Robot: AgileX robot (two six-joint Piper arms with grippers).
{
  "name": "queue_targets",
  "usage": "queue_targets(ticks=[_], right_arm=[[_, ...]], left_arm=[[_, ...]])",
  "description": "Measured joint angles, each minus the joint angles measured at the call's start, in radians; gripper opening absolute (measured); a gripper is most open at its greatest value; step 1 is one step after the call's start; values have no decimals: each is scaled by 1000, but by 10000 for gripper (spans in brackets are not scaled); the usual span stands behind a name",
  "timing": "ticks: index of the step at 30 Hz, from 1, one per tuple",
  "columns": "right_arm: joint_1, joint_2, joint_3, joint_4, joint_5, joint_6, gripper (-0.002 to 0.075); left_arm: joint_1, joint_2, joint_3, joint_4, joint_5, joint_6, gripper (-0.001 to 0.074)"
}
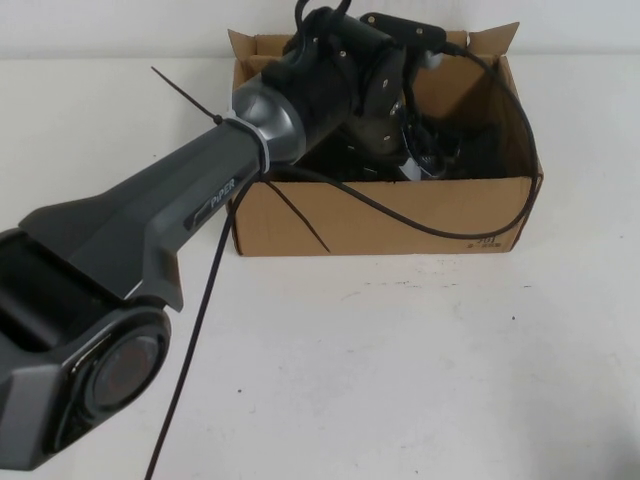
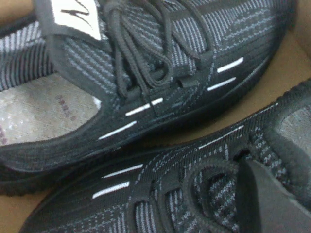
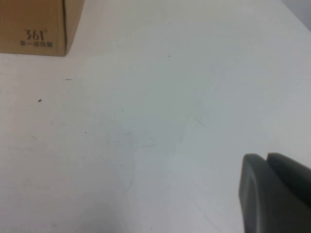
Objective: Put shoes into padded shoe box
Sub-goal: Adjust the shoe
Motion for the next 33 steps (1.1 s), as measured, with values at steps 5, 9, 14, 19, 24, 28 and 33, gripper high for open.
queue_targets(ticks=[5, 9, 14, 19, 24, 28, 33], right_arm=[[0, 0, 0, 0, 0, 0, -7], [0, 0, 0, 0, 0, 2, -7], [0, 0, 0, 0, 0, 2, -7], [0, 0, 0, 0, 0, 2, -7], [0, 0, 0, 0, 0, 2, -7], [0, 0, 0, 0, 0, 2, -7], [0, 0, 0, 0, 0, 2, -7]], left_arm=[[-9, -3, 0, 25, 2, -21, 13], [-24, -3, -27, 55, 7, -23, 12], [-39, -10, -54, 79, -1, -23, 12], [-39, -8, -57, 82, 3, -23, 11], [-39, -2, -59, 82, 6, -23, 11], [-39, 9, -61, 81, -2, 27, 32], [-40, 14, -61, 56, -17, 58, 204]])
